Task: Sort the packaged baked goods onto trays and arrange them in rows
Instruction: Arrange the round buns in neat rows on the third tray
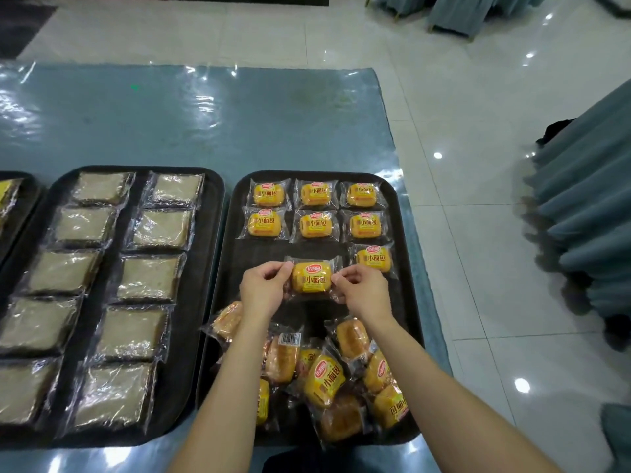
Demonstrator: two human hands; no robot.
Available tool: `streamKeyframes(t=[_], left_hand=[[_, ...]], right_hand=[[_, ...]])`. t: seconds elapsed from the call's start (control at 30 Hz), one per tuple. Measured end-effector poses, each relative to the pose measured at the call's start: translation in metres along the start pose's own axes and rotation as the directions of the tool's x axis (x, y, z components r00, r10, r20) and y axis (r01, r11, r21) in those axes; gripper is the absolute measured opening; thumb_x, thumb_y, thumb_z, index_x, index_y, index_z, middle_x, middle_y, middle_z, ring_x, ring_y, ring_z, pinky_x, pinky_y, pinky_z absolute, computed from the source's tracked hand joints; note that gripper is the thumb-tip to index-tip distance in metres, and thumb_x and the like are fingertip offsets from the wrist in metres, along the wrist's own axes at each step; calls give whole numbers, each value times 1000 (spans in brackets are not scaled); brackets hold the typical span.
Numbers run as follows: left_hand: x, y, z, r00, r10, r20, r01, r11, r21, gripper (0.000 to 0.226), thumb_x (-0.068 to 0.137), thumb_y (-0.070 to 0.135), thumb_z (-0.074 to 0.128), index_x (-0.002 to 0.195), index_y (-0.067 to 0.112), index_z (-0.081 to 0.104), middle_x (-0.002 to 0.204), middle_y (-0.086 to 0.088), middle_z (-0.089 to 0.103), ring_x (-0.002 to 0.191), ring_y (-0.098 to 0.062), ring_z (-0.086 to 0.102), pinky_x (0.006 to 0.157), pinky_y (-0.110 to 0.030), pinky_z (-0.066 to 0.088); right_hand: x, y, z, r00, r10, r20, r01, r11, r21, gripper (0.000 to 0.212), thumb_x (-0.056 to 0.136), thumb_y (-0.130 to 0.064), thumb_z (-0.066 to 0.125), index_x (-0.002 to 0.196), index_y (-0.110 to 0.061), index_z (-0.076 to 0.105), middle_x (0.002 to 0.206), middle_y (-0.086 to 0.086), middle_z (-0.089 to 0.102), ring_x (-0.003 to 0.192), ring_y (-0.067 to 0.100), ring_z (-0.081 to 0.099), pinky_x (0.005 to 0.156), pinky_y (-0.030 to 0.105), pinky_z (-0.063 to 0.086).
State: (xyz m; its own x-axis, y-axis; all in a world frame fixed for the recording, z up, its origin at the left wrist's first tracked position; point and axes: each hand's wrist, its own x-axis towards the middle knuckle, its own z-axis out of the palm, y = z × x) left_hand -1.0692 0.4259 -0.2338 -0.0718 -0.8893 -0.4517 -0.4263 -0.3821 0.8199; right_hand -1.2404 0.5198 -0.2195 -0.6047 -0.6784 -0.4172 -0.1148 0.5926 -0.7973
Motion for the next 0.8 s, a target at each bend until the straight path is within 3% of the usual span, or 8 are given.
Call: streamKeyframes(t=[0.1,0.17,0.23,0.43,0.57,0.67,0.73,0.8], left_hand=[[17,1,2,997,46,65,-50,997,60,27,103,37,75,129,30,77,114,10,78,105,-13,74,94,-45,66],[24,2,2,986,49,159,-55,998,30,50,95,30,85,141,31,66,119,8,75,110,-14,73,94,-44,66],[29,3,2,984,54,169,-60,998,33,64,87,20,93,140,29,59,116,6,74,107,-14,74,93,-42,66],[36,2,15,988,125,88,-141,969,202,37,87,16,92,110,30,66,107,11,71,104,-11,70,88,-33,60],[35,4,26,979,179,101,-200,940,275,30,90,19,90,107,30,69,107,12,70,103,-9,68,78,-22,50],[35,2,30,976,204,77,-218,921,324,28,90,20,90,108,30,69,109,10,72,103,-9,68,86,-29,57],[34,1,30,970,230,73,-241,905,350,28,90,21,89,108,29,69,110,10,71,101,-9,67,86,-30,57],[32,2,28,962,259,84,-272,886,375,28,90,23,89,109,30,69,112,9,70,102,-9,67,86,-29,56]], right_hand=[[14,-5,6,995,-42,-89,28,988,-152,21,100,-29,79,119,-22,74,102,-8,75,86,6,73,83,33,66],[19,-11,9,991,-87,-102,66,979,-193,35,101,-32,77,133,-23,66,102,-10,72,89,6,72,86,36,66],[20,-17,11,987,-145,-69,121,956,-268,42,103,-33,75,140,-24,59,99,-12,68,89,7,70,85,36,65],[25,-18,19,955,-298,-4,250,808,-533,21,104,-34,73,122,-25,67,106,-6,72,93,12,69,81,33,63],[29,-18,18,933,-356,57,294,659,-693,20,107,-37,66,120,-22,69,108,0,68,94,19,68,76,34,59],[28,-17,19,927,-370,70,285,568,-772,31,107,-39,66,130,-19,70,124,7,67,106,24,69,81,37,63],[22,-16,19,880,-468,79,348,523,-778,30,104,-32,69,129,-16,71,130,8,65,118,26,65,89,39,62],[19,-15,18,812,-556,177,463,428,-776,26,103,-25,69,127,-14,72,131,6,66,126,27,60,99,40,58]])
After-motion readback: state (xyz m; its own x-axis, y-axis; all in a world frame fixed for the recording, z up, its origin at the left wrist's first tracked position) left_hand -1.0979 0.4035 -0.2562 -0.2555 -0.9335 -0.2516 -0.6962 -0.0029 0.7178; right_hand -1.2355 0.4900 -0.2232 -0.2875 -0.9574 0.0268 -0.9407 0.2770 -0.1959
